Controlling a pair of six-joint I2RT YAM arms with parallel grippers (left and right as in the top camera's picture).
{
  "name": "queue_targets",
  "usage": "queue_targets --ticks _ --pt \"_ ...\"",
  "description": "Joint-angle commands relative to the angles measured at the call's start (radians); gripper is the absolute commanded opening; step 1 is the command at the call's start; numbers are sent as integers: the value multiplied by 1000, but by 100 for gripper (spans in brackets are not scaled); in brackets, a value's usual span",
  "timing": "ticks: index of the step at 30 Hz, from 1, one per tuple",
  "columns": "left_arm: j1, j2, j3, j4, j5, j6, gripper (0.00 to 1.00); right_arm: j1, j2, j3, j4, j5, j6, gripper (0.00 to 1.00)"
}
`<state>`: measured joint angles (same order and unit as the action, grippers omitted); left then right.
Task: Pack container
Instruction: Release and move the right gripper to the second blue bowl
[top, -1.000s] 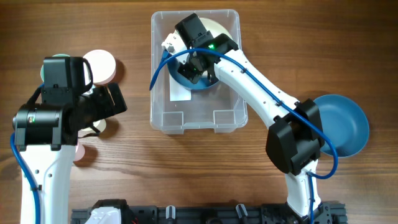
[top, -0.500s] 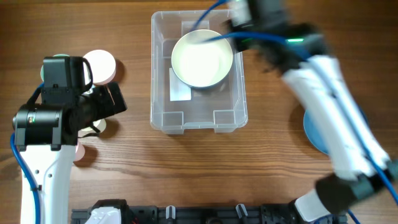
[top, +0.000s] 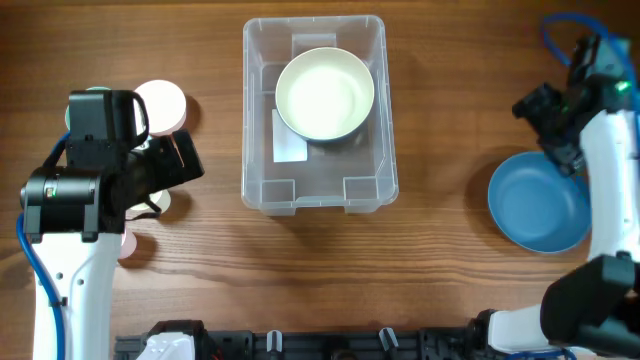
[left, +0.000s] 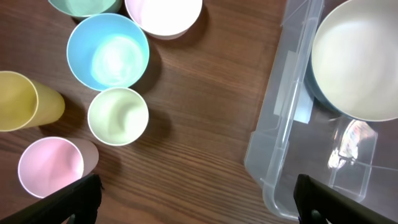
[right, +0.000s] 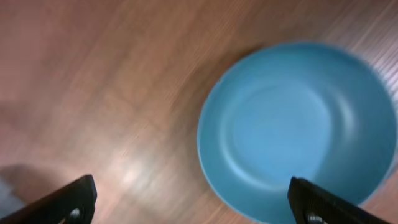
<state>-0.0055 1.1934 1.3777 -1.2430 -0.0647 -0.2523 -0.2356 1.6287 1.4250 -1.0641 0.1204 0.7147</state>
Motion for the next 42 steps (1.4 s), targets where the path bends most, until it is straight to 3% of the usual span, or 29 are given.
queue_targets --ticks 1,6,9,12,14,23,29,34,42 --pt "2 1 16 1 -15 8 100 -1 33 -193 154 -25 20 99" --pt "2 1 16 1 -15 8 100 -1 103 -315 322 -44 17 92" --pt "2 1 16 1 -15 8 100 0 148 -320 357 -48 18 79" --pt "2 1 16 1 -15 8 100 2 167 -320 372 -55 18 50" --pt "2 1 16 1 -15 8 100 2 169 -320 376 -55 18 39" --pt "2 1 16 1 -15 8 100 3 238 -320 388 -55 18 34" --pt "2 1 16 1 -15 8 100 2 238 -320 417 -56 17 4" --pt "2 1 16 1 -15 8 100 3 237 -276 448 -85 -114 4" --pt "2 1 16 1 -15 8 100 84 136 -48 369 -155 -368 4"
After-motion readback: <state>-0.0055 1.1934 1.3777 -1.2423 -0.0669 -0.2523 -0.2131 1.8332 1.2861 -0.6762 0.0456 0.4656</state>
